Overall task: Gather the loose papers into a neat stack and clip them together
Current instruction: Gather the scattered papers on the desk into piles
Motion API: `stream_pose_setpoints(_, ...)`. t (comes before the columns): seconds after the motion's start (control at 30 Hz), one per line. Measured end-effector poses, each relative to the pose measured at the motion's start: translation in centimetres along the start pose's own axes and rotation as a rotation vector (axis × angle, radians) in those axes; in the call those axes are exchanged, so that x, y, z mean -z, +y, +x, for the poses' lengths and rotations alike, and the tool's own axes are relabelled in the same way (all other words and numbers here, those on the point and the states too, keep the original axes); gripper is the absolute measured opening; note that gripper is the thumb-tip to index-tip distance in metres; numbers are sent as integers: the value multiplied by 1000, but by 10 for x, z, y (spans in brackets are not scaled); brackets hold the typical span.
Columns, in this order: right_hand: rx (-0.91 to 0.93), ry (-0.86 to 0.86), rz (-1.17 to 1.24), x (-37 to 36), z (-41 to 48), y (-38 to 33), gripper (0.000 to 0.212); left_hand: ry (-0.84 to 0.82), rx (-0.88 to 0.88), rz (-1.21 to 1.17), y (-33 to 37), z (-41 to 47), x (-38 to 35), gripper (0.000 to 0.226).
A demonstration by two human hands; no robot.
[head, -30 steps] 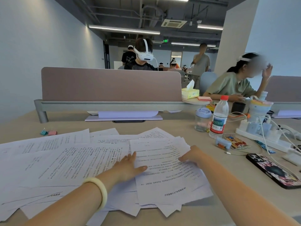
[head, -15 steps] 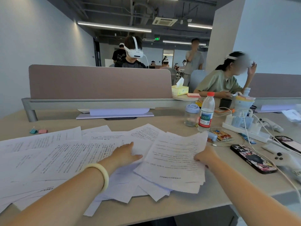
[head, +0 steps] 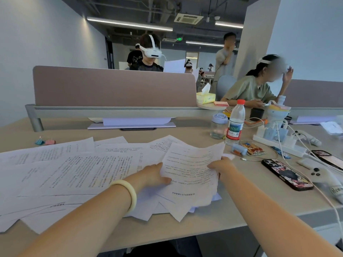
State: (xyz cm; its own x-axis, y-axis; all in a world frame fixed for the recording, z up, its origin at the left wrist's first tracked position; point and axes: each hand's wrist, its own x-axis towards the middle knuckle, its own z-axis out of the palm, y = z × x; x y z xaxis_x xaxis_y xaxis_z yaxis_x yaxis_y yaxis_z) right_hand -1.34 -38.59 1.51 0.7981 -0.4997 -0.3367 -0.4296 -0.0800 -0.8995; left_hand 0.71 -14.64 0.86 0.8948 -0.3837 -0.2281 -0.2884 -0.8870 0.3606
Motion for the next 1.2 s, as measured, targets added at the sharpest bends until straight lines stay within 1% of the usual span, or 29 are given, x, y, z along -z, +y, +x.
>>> stream_pose_setpoints(0.07, 60, -3, -104, -6, -6, -5, 65, 16, -10, -69, -5, -1, 1, 85)
stream_pose_setpoints(0.13, 151, -8, -322, -16, -17, -8, 65, 11, -24, -128, -12, -2, 2, 83)
stream_pose_setpoints(0.2, 324, 50, -558, -22, -33, -14, 60, -8, -32, -181, -15, -5, 4, 82)
stream_pose_setpoints(0.27, 506, 118, -751, -23, -49, -27, 66, -12, -33, -232, -17, -10, 7, 83)
stream_pose_setpoints(0.3, 586, 129, -780, -22, -57, -37, 70, -4, -38, -246, -19, -13, 9, 82)
stream_pose_setpoints(0.33, 662, 118, -766, -19, -69, -50, 72, 11, -39, -249, -21, -17, 12, 82)
stream_pose_setpoints(0.4, 741, 87, -731, -10, -91, -80, 70, 55, -39, -248, -27, -23, 20, 83)
stream_pose_setpoints(0.47, 804, 156, -720, 1, -107, -107, 74, 126, -26, -275, -32, -29, 29, 86)
stream_pose_setpoints(0.5, 850, 200, -656, 6, -112, -118, 77, 165, -18, -317, -33, -34, 35, 89)
stream_pose_setpoints(0.53, 891, 206, -564, 11, -119, -128, 80, 200, -10, -386, -34, -39, 42, 92)
stream_pose_setpoints(0.57, 919, 174, -464, 16, -125, -136, 82, 233, -2, -483, -35, -44, 51, 95)
stream_pose_setpoints(0.63, 914, 51, -328, 25, -139, -151, 83, 300, 6, -687, -36, -53, 69, 102)
stream_pose_setpoints(0.7, 866, -67, -259, 31, -145, -158, 73, 369, -12, -877, -38, -62, 91, 104)
stream_pose_setpoints(0.77, 784, -174, -174, 30, -142, -157, 59, 369, -124, -1077, -43, -74, 109, 104)
stream_pose_setpoints(0.8, 755, -208, -148, 26, -140, -155, 52, 331, -219, -1137, -46, -81, 116, 104)
stream_pose_setpoints(0.83, 738, -230, -135, 21, -137, -153, 47, 290, -300, -1149, -49, -89, 121, 102)
stream_pose_setpoints(0.9, 706, -259, -81, 9, -132, -149, 41, 254, -359, -1135, -55, -97, 126, 93)
stream_pose_setpoints(0.93, 698, -284, -44, 3, -129, -148, 39, 280, -342, -1126, -57, -97, 126, 89)
stream_pose_setpoints(0.97, 691, -308, -16, -4, -126, -146, 35, 327, -313, -1127, -55, -98, 128, 83)
stream_pose_setpoints(1.07, 689, -395, 51, -25, -114, -144, 22, 566, -231, -1087, -46, -99, 140, 39)
stream_pose_setpoints(1.13, 711, -445, 124, -40, -112, -150, 24, 702, -251, -1053, -44, -103, 155, 35)
stream_pose_setpoints(1.2, 720, -478, 177, -56, -111, -157, 23, 786, -303, -1019, -47, -107, 166, 34)
